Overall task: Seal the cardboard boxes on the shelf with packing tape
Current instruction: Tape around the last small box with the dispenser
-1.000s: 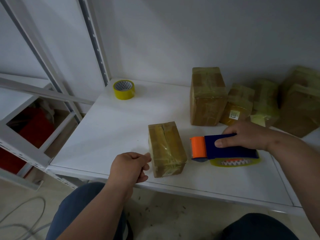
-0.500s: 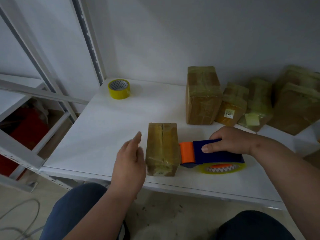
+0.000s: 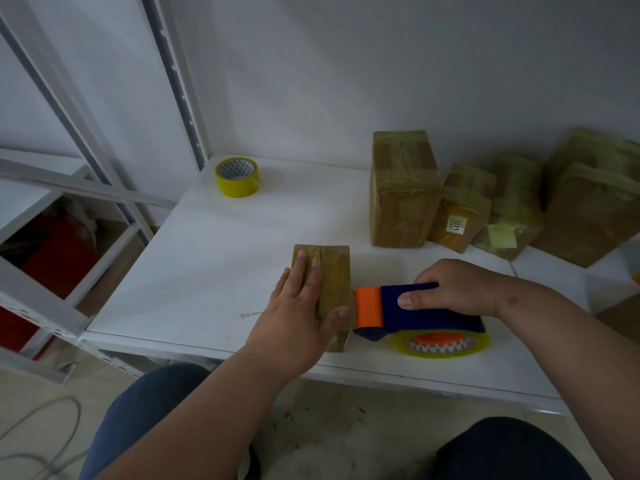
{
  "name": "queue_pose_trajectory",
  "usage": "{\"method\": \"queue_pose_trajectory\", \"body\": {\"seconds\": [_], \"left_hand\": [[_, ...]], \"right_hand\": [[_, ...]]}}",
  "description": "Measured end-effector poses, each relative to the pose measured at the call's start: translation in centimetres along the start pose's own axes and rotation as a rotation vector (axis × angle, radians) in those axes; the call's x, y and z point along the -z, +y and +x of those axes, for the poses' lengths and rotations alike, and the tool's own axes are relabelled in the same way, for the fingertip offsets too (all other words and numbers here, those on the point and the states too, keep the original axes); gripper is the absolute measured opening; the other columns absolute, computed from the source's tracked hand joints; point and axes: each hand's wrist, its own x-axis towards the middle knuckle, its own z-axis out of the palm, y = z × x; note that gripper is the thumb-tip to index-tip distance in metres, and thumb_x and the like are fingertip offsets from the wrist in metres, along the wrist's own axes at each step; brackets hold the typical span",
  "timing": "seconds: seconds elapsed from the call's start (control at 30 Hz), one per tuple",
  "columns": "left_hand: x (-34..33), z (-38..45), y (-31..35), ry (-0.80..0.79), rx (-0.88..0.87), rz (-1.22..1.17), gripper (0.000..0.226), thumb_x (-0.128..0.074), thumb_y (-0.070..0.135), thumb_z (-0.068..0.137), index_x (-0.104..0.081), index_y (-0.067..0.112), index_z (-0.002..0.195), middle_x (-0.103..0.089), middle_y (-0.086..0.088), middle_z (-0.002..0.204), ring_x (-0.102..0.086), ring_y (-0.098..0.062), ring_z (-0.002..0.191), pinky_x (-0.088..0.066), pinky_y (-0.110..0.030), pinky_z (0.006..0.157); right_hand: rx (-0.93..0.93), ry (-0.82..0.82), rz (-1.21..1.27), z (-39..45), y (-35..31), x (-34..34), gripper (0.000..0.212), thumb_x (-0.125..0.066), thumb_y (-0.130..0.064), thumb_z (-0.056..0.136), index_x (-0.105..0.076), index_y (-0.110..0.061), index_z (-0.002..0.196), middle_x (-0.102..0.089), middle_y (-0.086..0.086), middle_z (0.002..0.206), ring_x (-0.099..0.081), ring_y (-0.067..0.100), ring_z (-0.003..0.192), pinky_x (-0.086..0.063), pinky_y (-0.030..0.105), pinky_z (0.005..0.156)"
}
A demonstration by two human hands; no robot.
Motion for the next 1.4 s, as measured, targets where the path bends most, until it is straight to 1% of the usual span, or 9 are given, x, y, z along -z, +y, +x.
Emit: {"method": "queue_pose_trajectory", "body": {"seconds": [0.23, 0.43, 0.77, 0.9, 1.03, 1.13, 1.23, 1.3, 1.4], "left_hand": [[-0.1, 0.1, 0.1, -0.016, -0.007, -0.032, 0.09, -0.023, 0.074, 0.082, 0.01, 0.03, 0.154, 0.024, 0.013, 0.159, 0.01, -0.014, 0.15, -0.011, -0.039, 0.123], [0.3, -0.1, 0.3, -0.025, -0.004, -0.031, 0.088, -0.028, 0.071, 0.087, 0.012, 0.031, 0.154, 0.026, 0.013, 0.158, 0.01, -0.014, 0.15, -0.011, -0.039, 0.123], [0.9, -0.1, 0.0, -0.063, -0.022, 0.057, 0.122, -0.061, 0.076, 0.072, 0.022, 0.032, 0.151, 0.031, 0.013, 0.157, 0.02, -0.018, 0.148, -0.006, -0.04, 0.123], [1.4, -0.2, -0.3, -0.079, -0.036, 0.257, 0.12, -0.049, 0.088, 0.067, 0.031, 0.041, 0.144, 0.038, 0.01, 0.153, 0.035, -0.021, 0.142, 0.005, -0.054, 0.12], [2.4, -1.1, 0.6, -0.032, -0.079, 0.374, 0.113, -0.015, 0.1, 0.054, 0.017, 0.047, 0.148, 0.031, 0.013, 0.155, 0.034, -0.022, 0.143, 0.018, -0.06, 0.112], [3.7, -2.5, 2.9, 0.2, -0.111, 0.12, 0.07, -0.026, 0.076, 0.083, -0.032, 0.046, 0.146, -0.024, 0.018, 0.156, -0.013, -0.016, 0.148, -0.007, -0.049, 0.119], [4.9, -4.0, 5.6, 0.129, 0.051, -0.506, 0.029, -0.047, 0.05, 0.097, -0.063, 0.036, 0.116, -0.062, 0.024, 0.106, -0.058, -0.006, 0.109, -0.048, -0.034, 0.097], [5.2, -4.7, 6.5, -0.015, 0.148, -0.878, 0.028, -0.055, 0.05, 0.091, -0.07, 0.029, 0.102, -0.072, 0.013, 0.095, -0.066, -0.012, 0.098, -0.053, -0.036, 0.092], [5.0, -5.2, 6.3, -0.241, 0.172, -1.188, 0.048, -0.065, 0.05, 0.075, -0.07, 0.014, 0.106, -0.073, -0.001, 0.096, -0.066, -0.018, 0.093, -0.05, -0.036, 0.091]], "right_hand": [[-0.1, -0.036, 0.045, 1.0, -0.9, 0.5, 0.041, -0.065, -0.052, 0.082, -0.062, -0.015, 0.064, -0.059, -0.002, 0.066, -0.055, 0.01, 0.061, -0.039, 0.023, 0.062], [-0.281, -0.118, 0.105, 1.6, -0.3, -0.7, 0.04, -0.07, -0.055, 0.077, -0.073, -0.017, 0.086, -0.071, 0.003, 0.087, -0.067, 0.02, 0.084, -0.05, 0.032, 0.083], [-0.099, 0.221, 0.252, -4.7, 0.8, 0.9, 0.052, -0.065, -0.06, 0.065, -0.072, -0.011, 0.081, -0.074, 0.006, 0.074, -0.07, 0.023, 0.068, -0.047, 0.03, 0.064], [-0.003, 0.293, 0.357, -7.2, 0.9, -0.1, 0.054, -0.071, -0.065, 0.066, -0.072, -0.013, 0.081, -0.073, 0.005, 0.071, -0.069, 0.021, 0.063, -0.048, 0.028, 0.062], [0.08, 0.326, 0.435, -8.7, 0.9, -1.2, 0.078, -0.067, -0.087, 0.036, -0.073, -0.02, 0.075, -0.072, 0.009, 0.072, -0.067, 0.021, 0.06, -0.045, 0.03, 0.06], [0.143, 0.318, 0.496, -9.1, 0.8, -1.7, 0.079, -0.07, -0.086, 0.034, -0.072, -0.018, 0.074, -0.071, 0.013, 0.071, -0.064, 0.022, 0.059, -0.044, 0.029, 0.058], [0.193, 0.296, 0.545, -9.3, 0.3, -2.0, 0.071, -0.074, -0.08, 0.037, -0.074, -0.019, 0.073, -0.07, 0.011, 0.069, -0.064, 0.017, 0.057, -0.045, 0.021, 0.054], [0.23, 0.281, 0.564, -9.4, -0.2, -2.0, 0.062, -0.076, -0.074, 0.041, -0.074, -0.021, 0.072, -0.07, 0.009, 0.067, -0.063, 0.014, 0.056, -0.045, 0.017, 0.052], [0.278, 0.257, 0.577, -9.4, -0.8, -2.2, 0.055, -0.078, -0.07, 0.042, -0.074, -0.022, 0.07, -0.07, 0.008, 0.067, -0.063, 0.012, 0.056, -0.045, 0.016, 0.052]]}}
